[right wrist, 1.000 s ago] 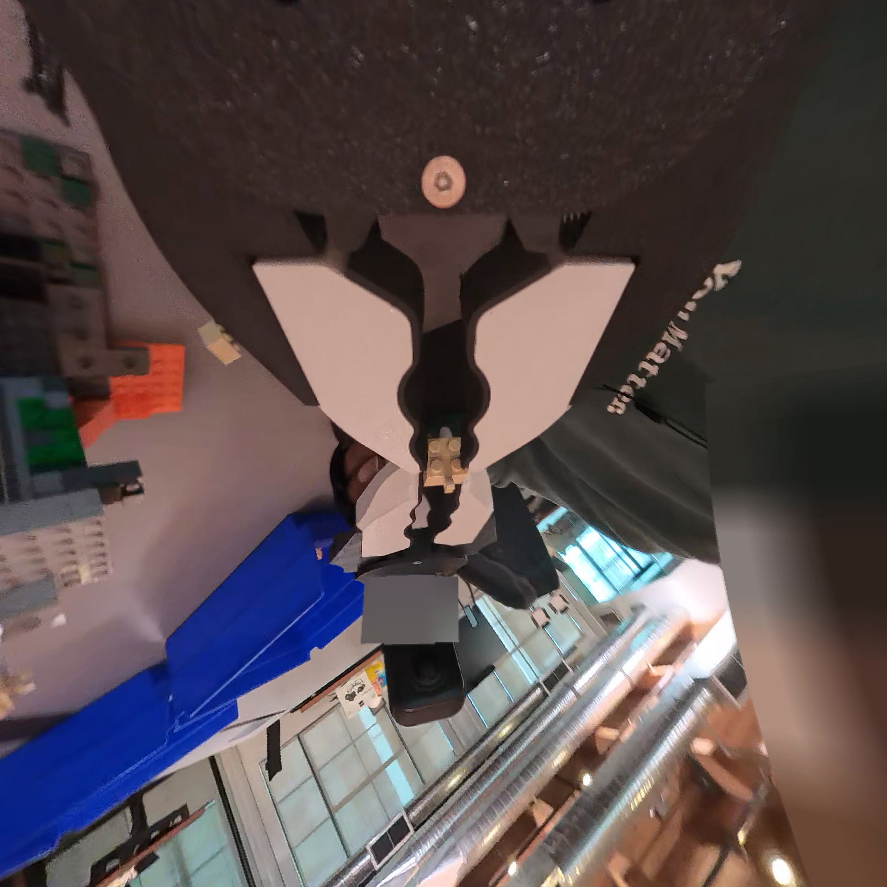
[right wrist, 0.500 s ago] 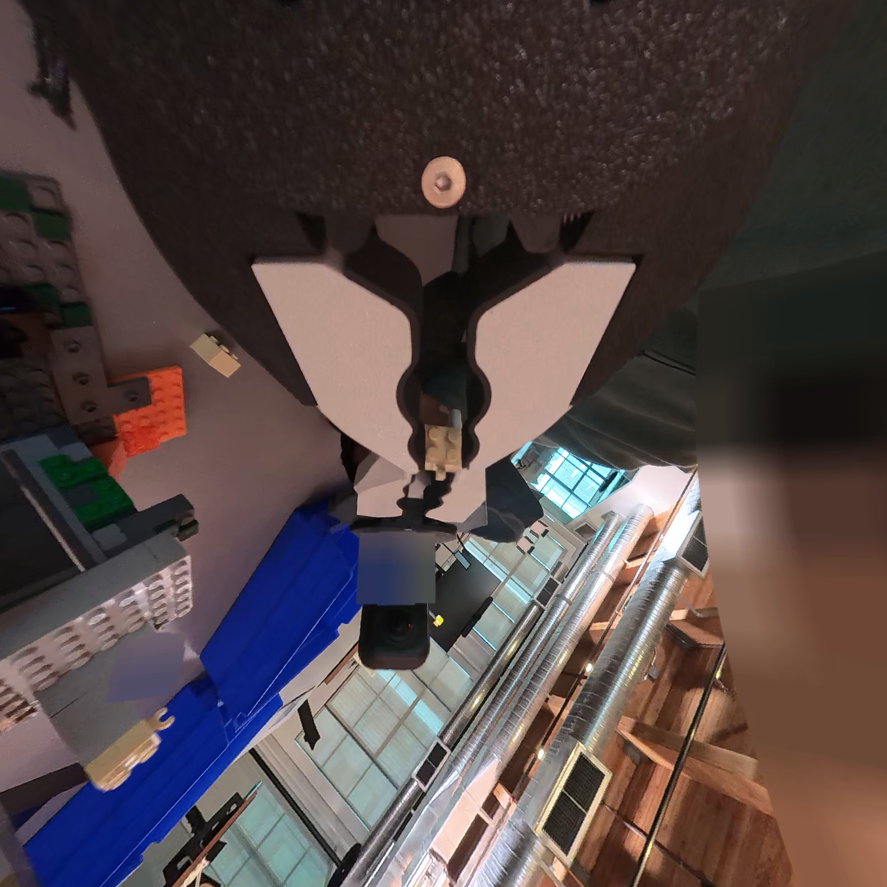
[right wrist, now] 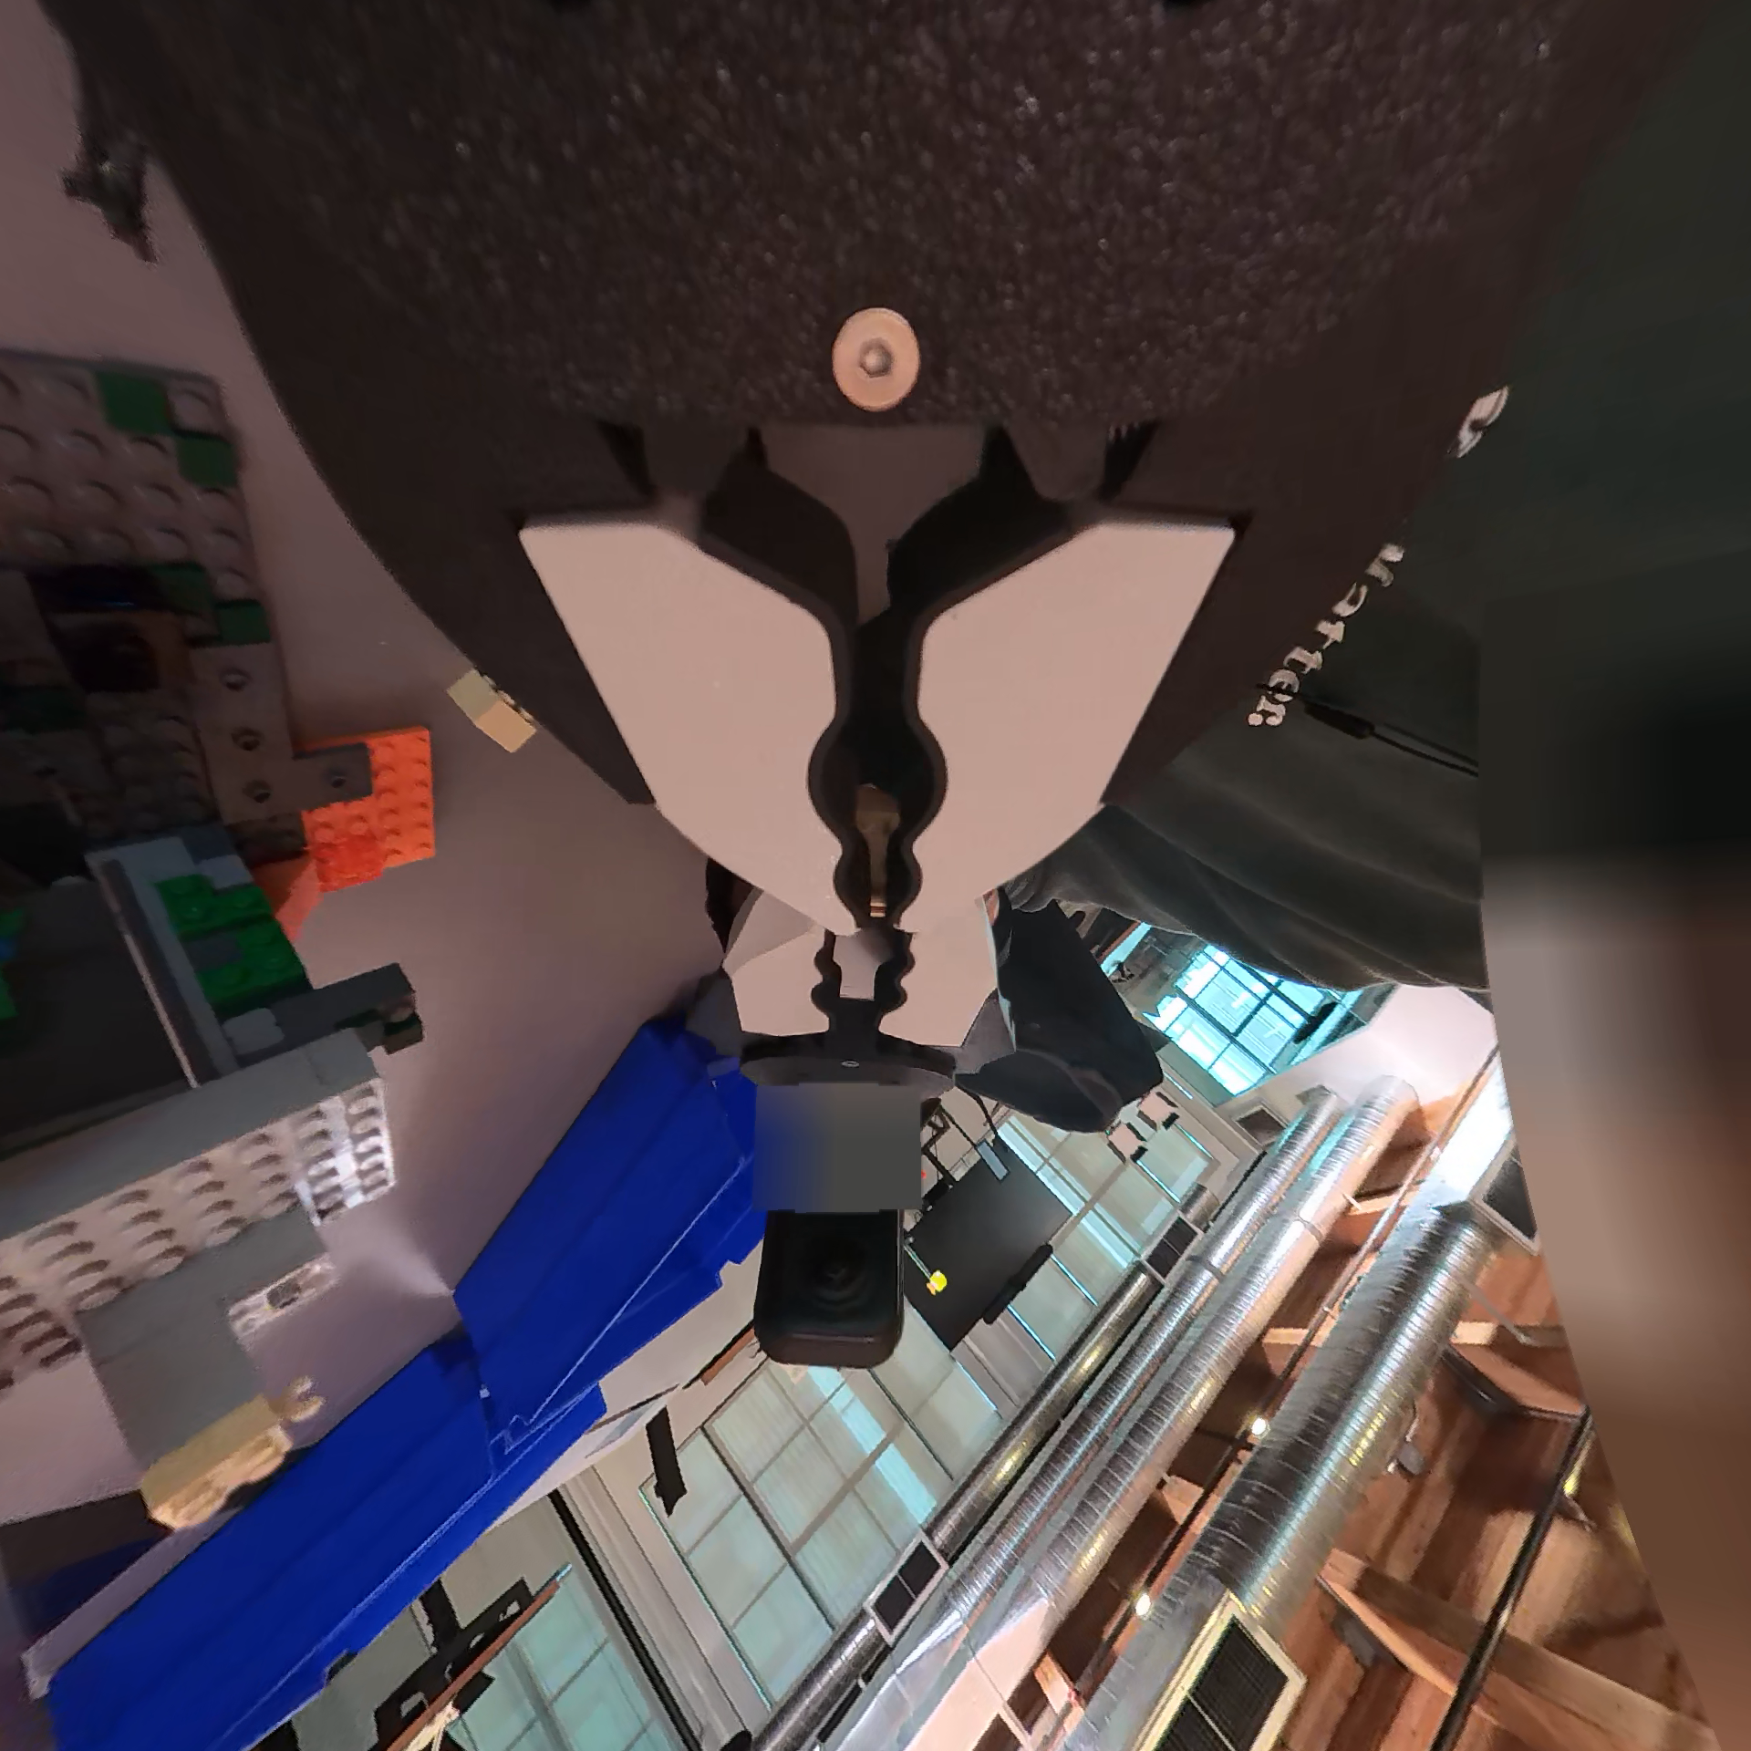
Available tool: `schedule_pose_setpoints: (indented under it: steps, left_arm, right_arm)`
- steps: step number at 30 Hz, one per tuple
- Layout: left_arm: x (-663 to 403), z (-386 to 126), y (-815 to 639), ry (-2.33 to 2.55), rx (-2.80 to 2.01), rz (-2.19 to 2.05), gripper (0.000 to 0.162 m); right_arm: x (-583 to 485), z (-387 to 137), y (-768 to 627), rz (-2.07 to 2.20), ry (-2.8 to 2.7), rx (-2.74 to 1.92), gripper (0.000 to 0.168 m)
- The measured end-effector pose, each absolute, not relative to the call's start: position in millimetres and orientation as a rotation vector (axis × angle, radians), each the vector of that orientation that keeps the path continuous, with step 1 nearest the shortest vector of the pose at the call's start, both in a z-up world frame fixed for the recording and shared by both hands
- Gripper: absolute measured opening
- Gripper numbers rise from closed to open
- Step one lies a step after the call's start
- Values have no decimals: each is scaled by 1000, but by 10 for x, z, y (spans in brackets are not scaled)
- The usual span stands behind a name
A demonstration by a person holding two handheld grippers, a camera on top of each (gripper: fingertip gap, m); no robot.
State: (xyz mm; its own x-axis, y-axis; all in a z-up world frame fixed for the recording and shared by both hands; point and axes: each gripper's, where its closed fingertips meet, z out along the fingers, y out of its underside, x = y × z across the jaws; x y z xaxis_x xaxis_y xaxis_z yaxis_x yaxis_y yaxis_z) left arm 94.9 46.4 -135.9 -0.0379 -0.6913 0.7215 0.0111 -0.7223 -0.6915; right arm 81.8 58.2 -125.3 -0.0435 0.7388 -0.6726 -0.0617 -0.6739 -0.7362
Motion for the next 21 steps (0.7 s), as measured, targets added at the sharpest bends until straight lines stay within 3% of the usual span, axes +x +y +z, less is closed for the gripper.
schedule_pose_setpoints:
  steps: [18, 21]
  left_arm:
    - [816, -1133, 558, 584, -1583, -1896, 16]
    - [593, -1099, 700, 592, -1563, -1746, 16]
  right_arm:
    - [988, -1073, 575, 1727, -747, -1554, 2]
    - [1183, -1113, 672, 1595, -728, -1553, 2]
